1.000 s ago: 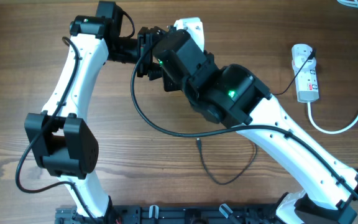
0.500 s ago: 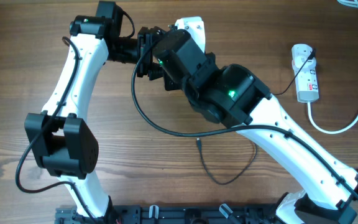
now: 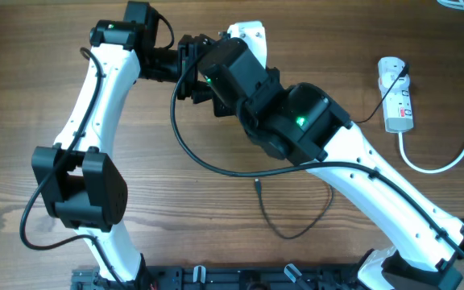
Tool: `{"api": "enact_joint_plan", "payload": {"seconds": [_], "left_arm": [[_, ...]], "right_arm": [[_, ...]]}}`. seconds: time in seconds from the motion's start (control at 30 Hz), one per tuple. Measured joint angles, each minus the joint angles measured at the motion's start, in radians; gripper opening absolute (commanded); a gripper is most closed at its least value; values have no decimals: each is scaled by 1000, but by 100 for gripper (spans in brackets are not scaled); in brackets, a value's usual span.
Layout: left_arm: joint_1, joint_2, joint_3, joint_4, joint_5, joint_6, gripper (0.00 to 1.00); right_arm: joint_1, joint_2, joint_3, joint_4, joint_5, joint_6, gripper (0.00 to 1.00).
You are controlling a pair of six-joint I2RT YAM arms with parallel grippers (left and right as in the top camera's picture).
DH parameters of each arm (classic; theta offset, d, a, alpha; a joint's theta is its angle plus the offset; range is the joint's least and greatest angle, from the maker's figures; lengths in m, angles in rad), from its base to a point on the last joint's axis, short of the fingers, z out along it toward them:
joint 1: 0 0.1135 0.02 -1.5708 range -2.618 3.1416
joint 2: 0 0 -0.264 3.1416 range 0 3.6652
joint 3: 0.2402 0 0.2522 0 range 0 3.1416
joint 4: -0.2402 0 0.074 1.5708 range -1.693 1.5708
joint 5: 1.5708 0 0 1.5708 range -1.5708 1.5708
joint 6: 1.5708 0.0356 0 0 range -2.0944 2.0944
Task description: Plug charger to phone and switch on socket
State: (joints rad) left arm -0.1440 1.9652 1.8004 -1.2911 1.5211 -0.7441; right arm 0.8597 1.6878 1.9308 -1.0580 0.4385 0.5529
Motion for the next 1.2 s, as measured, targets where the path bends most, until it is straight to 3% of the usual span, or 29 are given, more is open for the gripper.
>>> {"api": "enact_joint_plan", "payload": {"seconds": [0.2, 0.37, 0.5, 0.7, 0.77, 0.83, 0.97, 1.1, 1.2], "left_arm": [[1, 0, 0, 1, 3, -2, 63], [6, 0, 0, 4, 11, -2, 69], [6, 0, 0, 4, 11, -2, 97], [-2, 0, 2, 1, 26, -10, 100], [-2, 0, 2, 1, 26, -10, 94], [-2, 0, 2, 0, 26, -11, 71], [-2, 0, 3, 0, 30, -19, 58], [-2, 0, 3, 0, 32, -34, 55], [-2, 0, 3, 1, 33, -41, 55]], "right_arm": [[-1, 0, 0, -4, 16, 16, 5], [-3, 0, 0, -3, 16, 49, 5], [-3, 0, 0, -3, 15, 56, 4], [-10, 2, 0, -3, 25, 267, 4], [-20, 2, 0, -3, 31, 377, 4], [-34, 2, 0, -3, 36, 504, 4], [-53, 1, 0, -4, 41, 743, 4], [-55, -11, 0, -19, 41, 1026, 4], [-55, -22, 0, -22, 31, 1162, 4]]}}
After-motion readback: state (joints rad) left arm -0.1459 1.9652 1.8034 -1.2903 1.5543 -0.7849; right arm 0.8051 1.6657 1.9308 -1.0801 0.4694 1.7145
